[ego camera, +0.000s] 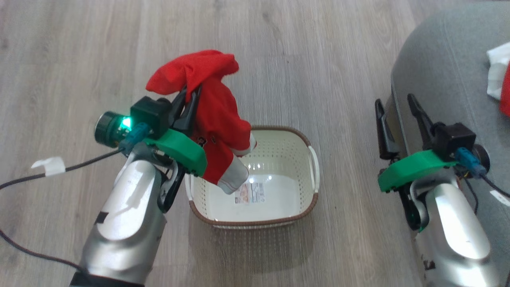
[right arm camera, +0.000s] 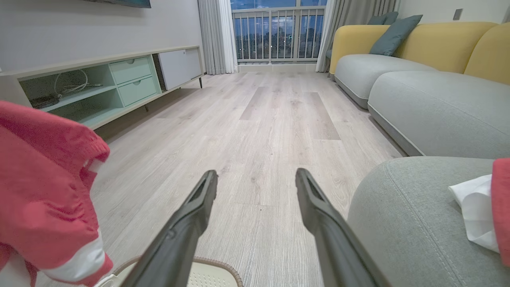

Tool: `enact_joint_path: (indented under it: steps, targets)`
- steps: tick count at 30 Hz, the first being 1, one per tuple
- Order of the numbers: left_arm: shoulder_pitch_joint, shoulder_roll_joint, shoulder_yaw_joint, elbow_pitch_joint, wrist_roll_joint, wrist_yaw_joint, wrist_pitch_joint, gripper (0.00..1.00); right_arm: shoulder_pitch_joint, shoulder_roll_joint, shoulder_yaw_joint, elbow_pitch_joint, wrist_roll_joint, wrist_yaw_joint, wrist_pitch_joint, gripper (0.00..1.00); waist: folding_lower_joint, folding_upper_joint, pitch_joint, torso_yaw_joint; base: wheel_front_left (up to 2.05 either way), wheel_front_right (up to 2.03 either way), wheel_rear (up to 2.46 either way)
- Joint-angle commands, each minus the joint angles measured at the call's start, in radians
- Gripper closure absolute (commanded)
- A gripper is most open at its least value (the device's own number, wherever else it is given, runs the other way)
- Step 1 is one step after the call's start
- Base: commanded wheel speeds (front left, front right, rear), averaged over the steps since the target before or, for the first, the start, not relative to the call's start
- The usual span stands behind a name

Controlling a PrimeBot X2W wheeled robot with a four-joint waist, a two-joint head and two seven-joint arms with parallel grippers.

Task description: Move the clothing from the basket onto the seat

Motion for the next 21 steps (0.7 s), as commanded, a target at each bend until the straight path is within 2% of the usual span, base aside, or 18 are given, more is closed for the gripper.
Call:
enact_joint_path:
  steps: [1,9,15,18,21]
  targets:
    - [-0.023,0.012,0.035,-0.068,-0.006,0.006,-0.013,1.00,-0.002,-0.003,0.027,-0.023,0.010,0.000,-0.006,0.00,0.0002,-0.0001,-0.030,0.015,0.00,0.00,0.00]
    - [-0.038,0.012,0.045,-0.235,0.006,0.009,-0.013,1.00,0.026,-0.013,0.045,-0.007,0.022,0.000,-0.006,0.00,0.0002,-0.0001,-0.064,0.021,0.00,0.00,0.00]
    - [-0.032,0.012,0.038,-0.303,0.012,0.009,-0.013,1.00,0.034,-0.012,0.064,-0.010,0.033,0.000,-0.006,0.00,0.0002,-0.0001,-0.070,0.026,0.00,0.00,0.00]
    - [-0.027,0.012,0.033,-0.314,0.012,0.009,-0.013,1.00,0.016,-0.009,0.103,-0.043,0.054,0.000,-0.006,0.00,0.0002,-0.0001,-0.066,0.028,0.00,0.00,0.00]
    - [-0.023,0.012,0.028,-0.320,0.011,0.009,-0.013,1.00,-0.021,-0.008,0.184,-0.099,0.082,0.000,-0.006,0.00,0.0002,-0.0001,-0.061,0.029,0.00,0.00,0.00]
